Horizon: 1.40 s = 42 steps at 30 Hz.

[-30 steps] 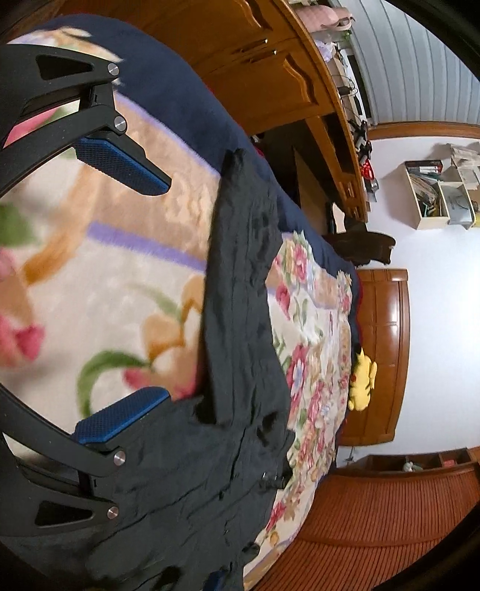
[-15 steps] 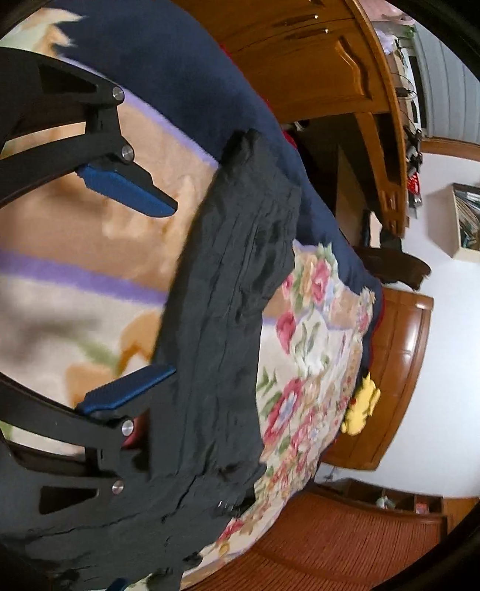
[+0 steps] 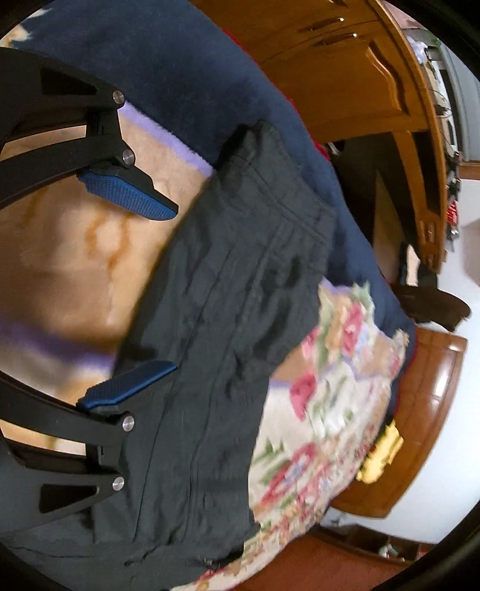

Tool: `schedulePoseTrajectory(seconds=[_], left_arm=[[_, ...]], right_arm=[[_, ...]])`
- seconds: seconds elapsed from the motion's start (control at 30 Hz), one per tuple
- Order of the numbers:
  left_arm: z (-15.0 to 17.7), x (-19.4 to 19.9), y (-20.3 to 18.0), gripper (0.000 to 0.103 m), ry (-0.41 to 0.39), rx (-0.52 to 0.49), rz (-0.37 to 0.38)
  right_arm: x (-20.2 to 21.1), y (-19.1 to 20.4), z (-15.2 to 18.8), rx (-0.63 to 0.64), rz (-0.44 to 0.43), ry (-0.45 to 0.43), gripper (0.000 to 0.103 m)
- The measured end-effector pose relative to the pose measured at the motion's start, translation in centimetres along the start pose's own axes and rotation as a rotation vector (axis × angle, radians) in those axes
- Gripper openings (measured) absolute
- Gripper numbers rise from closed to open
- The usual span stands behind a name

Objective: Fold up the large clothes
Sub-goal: 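Move the left tool to the jacket's side edge and close on it, then lift the gripped side with the left tool, fold it over the body, release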

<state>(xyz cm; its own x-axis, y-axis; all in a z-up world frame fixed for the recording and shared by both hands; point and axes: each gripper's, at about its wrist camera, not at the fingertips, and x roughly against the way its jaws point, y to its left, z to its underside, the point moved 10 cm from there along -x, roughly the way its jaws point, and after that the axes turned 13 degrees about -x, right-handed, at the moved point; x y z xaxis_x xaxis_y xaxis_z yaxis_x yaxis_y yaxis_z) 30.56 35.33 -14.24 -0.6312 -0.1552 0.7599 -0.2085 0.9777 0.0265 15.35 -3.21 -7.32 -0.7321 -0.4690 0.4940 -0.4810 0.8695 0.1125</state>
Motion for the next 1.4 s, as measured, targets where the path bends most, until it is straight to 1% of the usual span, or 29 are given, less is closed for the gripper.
schedulePoseTrajectory(seconds=[0.07,0.1,0.13,0.17,0.2,0.23,0.27,0.3,0.33,0.37,0.4,0.43,0.6,0.67,0.77,0.9,0.97,1.13,1.3,1.4], left_arm=[[0.3,-1.0,0.6,0.079,0.025,0.021,-0.007],[0.5,-1.4,0.7,0.079,0.036,0.031,0.001],[0.9,-1.8,0.6,0.079,0.051,0.040,0.025],[1.3,-2.3,0.5,0.079,0.070,0.039,0.036],[1.4,-2.5,0.4,0.079,0.075,0.030,0.032],[1.4,-2.6,0.3,0.077,0.073,0.020,0.030],[1.4,-2.4,0.2,0.065,0.067,0.019,0.036],[1.3,-2.3,0.0,0.057,0.063,0.012,0.045],[1.1,-2.2,-0.3,0.035,0.059,0.008,0.069],[0.9,-2.2,-0.7,0.016,0.058,0.009,0.104],[0.9,-1.9,-1.0,0.010,0.059,0.013,0.129],[0.7,-1.7,-1.3,0.004,0.055,0.013,0.134],[-0.5,1.6,-3.2,0.003,-0.004,-0.051,0.102],[-1.4,3.6,-4.3,0.002,-0.043,-0.079,0.090],[-2.6,7.2,-6.8,0.002,-0.097,-0.129,0.098],[-3.8,12.2,-11.6,0.002,-0.161,-0.213,0.133],[-4.3,14.1,-13.7,0.003,-0.184,-0.249,0.144],[-4.8,18.8,-19.3,0.003,-0.234,-0.346,0.177],[-4.2,21.3,-23.8,0.002,-0.260,-0.413,0.213],[-3.3,22.4,-26.5,0.003,-0.256,-0.464,0.231]], right_arm=[[-0.2,0.0,0.1,-0.003,-0.003,0.007,0.103],[-0.2,-0.1,0.1,-0.005,-0.004,0.010,0.103],[-0.3,-0.1,0.2,-0.008,-0.005,0.013,0.103],[-0.4,-0.1,0.2,-0.009,-0.006,0.016,0.103],[-0.4,-0.1,0.2,-0.010,-0.006,0.018,0.103],[-0.4,-0.1,0.2,-0.010,-0.006,0.019,0.103],[-0.4,0.0,0.2,-0.009,-0.008,0.020,0.103],[-0.4,0.1,0.2,-0.007,-0.009,0.019,0.103],[-0.3,0.1,0.2,-0.006,-0.008,0.018,0.103],[-0.3,0.2,0.2,-0.005,-0.007,0.017,0.103],[-0.2,0.2,0.1,-0.005,-0.007,0.016,0.103],[-0.2,0.2,0.1,-0.006,-0.007,0.015,0.103],[0.3,0.0,-0.2,-0.007,-0.004,-0.003,0.103],[0.8,-0.1,-0.4,-0.005,0.002,-0.015,0.103],[1.9,-0.4,-0.7,-0.007,0.008,-0.031,0.103],[3.9,-1.3,-1.2,-0.017,0.003,-0.064,0.103],[4.6,-1.9,-1.2,-0.013,0.001,-0.071,0.100],[5.8,-4.5,-0.7,-0.020,0.044,-0.075,0.096],[6.8,-5.9,0.5,-0.039,0.057,-0.054,0.093],[7.4,-6.4,0.8,-0.056,0.062,-0.049,0.093]])
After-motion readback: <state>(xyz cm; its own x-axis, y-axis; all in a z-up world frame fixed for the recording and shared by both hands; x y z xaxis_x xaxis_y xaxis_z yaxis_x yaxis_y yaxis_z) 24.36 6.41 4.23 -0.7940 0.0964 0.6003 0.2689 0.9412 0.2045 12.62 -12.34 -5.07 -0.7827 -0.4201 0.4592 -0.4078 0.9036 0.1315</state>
